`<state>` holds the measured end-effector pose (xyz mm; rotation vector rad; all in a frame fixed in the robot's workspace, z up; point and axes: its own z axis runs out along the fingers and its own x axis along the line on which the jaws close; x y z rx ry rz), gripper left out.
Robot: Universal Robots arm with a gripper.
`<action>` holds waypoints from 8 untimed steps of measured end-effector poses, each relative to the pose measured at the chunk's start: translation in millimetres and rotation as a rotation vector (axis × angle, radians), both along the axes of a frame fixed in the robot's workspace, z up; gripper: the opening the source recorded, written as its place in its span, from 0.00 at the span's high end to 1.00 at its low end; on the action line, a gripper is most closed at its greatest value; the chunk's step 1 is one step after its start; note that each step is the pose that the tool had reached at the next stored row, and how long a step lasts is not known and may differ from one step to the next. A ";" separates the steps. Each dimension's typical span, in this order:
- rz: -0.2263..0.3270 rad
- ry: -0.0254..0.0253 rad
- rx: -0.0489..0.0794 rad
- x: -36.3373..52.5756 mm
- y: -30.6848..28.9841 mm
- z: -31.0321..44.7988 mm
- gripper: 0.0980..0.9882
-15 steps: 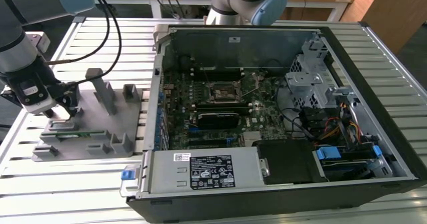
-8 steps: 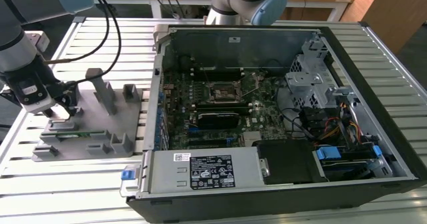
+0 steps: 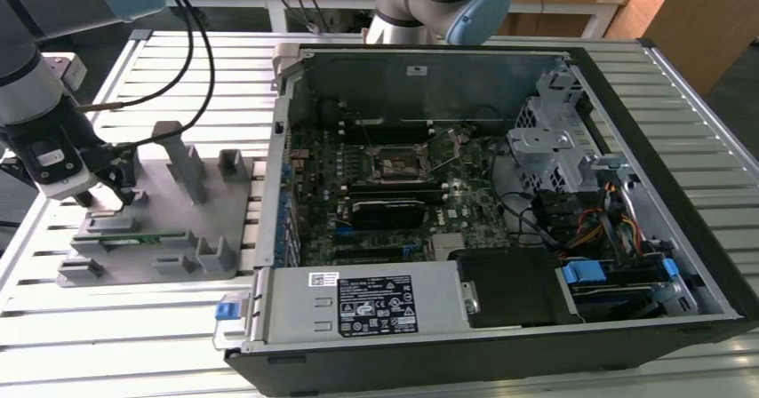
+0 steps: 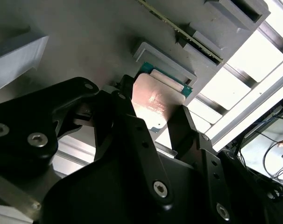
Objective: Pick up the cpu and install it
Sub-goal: 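Pick up the cpu and move it towards the insertion slot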
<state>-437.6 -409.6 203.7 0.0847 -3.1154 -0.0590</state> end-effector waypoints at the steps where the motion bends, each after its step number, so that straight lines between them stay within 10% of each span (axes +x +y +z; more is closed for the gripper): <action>1: 0.000 0.0002 0.000 0.0 0.0 0.5 0.50; 8: 0.000 0.0000 0.000 0.0 0.0 4.2 0.50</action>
